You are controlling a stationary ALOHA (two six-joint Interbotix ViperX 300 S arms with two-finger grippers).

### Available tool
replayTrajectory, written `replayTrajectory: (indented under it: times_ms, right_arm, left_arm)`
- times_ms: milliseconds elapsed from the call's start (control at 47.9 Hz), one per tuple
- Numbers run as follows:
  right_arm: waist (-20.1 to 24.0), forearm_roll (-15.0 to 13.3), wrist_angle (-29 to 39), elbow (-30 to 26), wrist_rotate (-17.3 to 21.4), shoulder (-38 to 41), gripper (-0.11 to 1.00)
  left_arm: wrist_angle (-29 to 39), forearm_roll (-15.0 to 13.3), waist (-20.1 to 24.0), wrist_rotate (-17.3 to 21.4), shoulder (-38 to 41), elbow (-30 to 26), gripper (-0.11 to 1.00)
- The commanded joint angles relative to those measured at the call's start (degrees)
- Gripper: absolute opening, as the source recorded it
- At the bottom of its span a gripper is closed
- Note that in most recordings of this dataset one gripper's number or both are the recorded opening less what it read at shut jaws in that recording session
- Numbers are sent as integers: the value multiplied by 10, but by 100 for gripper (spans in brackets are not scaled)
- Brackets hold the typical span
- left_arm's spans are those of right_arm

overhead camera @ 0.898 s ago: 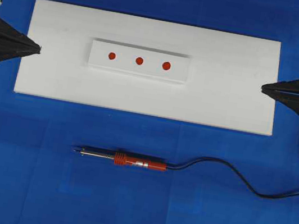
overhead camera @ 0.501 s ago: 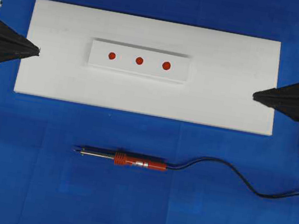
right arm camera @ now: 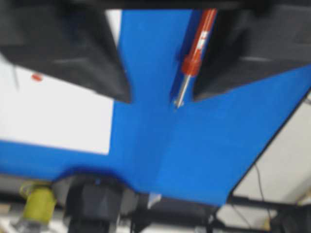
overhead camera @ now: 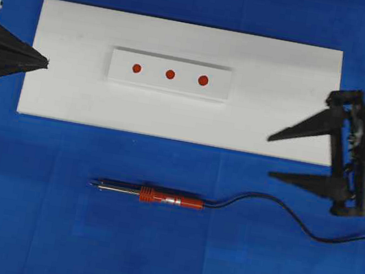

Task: Touch the tip of the soldering iron to the mark.
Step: 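Move the right gripper toward the red-handled soldering iron, then lower the right gripper over the red handle and close it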

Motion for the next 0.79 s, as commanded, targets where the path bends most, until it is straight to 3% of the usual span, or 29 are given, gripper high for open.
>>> replayTrajectory:
  times_ms: [0, 63, 104, 459, 773]
  right_arm:
    - [4, 4, -23, -25, 11, 39, 70]
    - [7, 6, -28, -35, 15, 69, 86]
    - [11, 8, -30, -45, 16, 90, 91]
    - [40, 88, -31, -149, 16, 279, 87]
    - [66, 155, -83, -208, 15, 419, 87]
  left_arm:
    - [-6, -1, -1, 0, 2, -4, 0]
    - [-7, -1, -1, 0, 3, -3, 0]
    - [-6, -2, -1, 0, 3, -2, 0]
    - [-7, -1, -1, 0, 2, 6, 0]
    - [-8, -1, -1, -1, 2, 13, 0]
